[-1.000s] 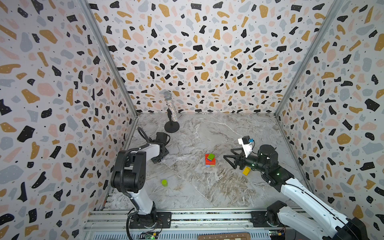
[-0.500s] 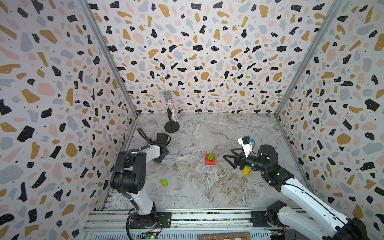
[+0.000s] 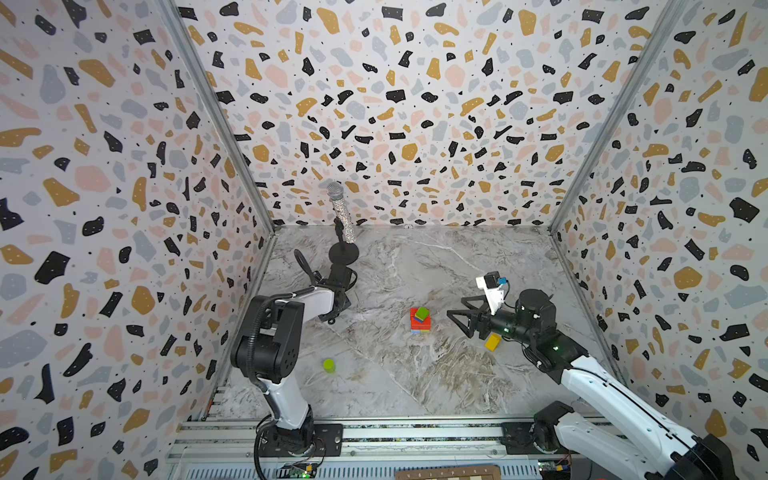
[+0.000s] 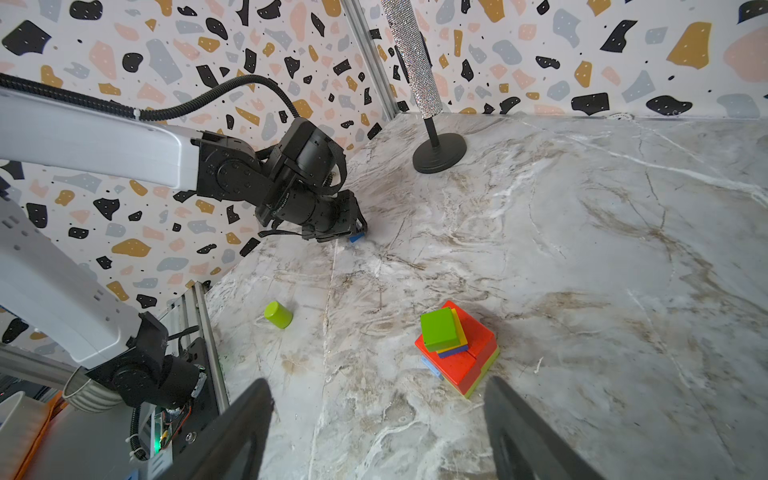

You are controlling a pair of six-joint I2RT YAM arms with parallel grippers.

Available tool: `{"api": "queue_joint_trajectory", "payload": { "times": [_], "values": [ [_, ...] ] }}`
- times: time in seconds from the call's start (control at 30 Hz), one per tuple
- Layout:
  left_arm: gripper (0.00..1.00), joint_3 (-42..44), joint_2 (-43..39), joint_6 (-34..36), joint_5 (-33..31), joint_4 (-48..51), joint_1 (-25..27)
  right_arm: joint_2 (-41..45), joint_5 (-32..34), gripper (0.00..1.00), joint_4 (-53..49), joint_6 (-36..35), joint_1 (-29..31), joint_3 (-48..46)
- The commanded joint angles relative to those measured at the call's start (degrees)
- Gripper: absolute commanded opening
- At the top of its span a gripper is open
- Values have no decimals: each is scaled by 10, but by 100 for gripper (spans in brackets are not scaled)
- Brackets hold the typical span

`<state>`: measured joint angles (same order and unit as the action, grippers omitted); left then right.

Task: Build the wood block tower
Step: 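Close the left gripper on the loose blue cube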

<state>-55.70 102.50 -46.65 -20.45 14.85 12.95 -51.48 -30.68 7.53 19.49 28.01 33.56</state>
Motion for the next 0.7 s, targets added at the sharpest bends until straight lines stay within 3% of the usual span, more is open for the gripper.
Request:
{"api": "queue_joint_trajectory", "payload": {
  "times": [0.0, 0.27, 0.67],
  "values": [
    [44, -7, 18, 4, 21, 21, 5, 2, -5, 81, 9, 2, -2, -2],
    [57, -34, 31, 52, 24, 48, 6, -1, -7, 82, 11, 2, -2, -2],
    [58, -59, 38, 55, 4, 58, 4, 1, -7, 82, 6, 1, -2, 0]
  ]
}}
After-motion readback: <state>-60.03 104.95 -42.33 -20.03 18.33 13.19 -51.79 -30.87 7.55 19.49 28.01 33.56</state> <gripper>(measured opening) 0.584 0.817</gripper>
